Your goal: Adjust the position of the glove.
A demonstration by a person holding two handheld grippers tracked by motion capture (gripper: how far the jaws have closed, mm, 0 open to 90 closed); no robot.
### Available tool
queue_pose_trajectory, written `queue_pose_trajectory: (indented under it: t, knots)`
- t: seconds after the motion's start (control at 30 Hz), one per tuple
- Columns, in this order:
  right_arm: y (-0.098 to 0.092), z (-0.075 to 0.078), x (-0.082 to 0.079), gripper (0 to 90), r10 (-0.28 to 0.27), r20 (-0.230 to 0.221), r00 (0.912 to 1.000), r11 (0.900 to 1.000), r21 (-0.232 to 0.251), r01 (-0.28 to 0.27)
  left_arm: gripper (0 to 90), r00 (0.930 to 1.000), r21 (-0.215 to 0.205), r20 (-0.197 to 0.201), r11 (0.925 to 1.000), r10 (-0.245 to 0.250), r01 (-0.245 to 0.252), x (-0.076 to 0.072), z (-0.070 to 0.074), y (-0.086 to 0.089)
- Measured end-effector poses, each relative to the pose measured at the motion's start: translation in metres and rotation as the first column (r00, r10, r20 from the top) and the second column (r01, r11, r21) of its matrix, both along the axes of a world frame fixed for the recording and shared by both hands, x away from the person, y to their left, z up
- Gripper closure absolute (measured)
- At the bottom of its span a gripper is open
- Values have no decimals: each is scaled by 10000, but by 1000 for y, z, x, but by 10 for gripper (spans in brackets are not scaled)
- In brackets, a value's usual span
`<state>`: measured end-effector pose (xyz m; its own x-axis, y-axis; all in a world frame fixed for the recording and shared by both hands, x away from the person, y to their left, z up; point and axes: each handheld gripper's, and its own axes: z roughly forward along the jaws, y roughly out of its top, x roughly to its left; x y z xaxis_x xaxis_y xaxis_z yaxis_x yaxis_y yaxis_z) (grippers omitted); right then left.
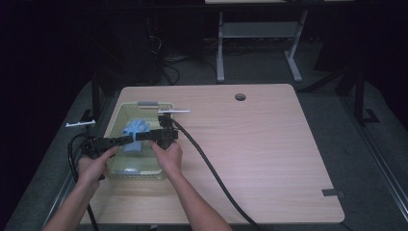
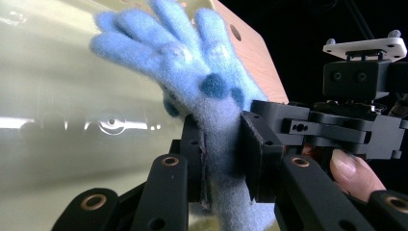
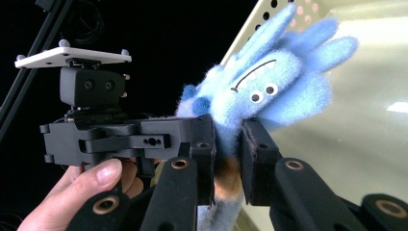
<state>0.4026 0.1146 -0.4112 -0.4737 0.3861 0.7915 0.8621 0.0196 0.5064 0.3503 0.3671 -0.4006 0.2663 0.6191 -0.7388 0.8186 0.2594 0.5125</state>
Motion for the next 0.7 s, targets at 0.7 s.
queue_pose_trajectory:
  t: [0.7]
  knots:
    - [2,-10,1,768,131,-196,9997,9972,-736,-145,721,9985,167,-521,9998,-135,144,4,-15,-1]
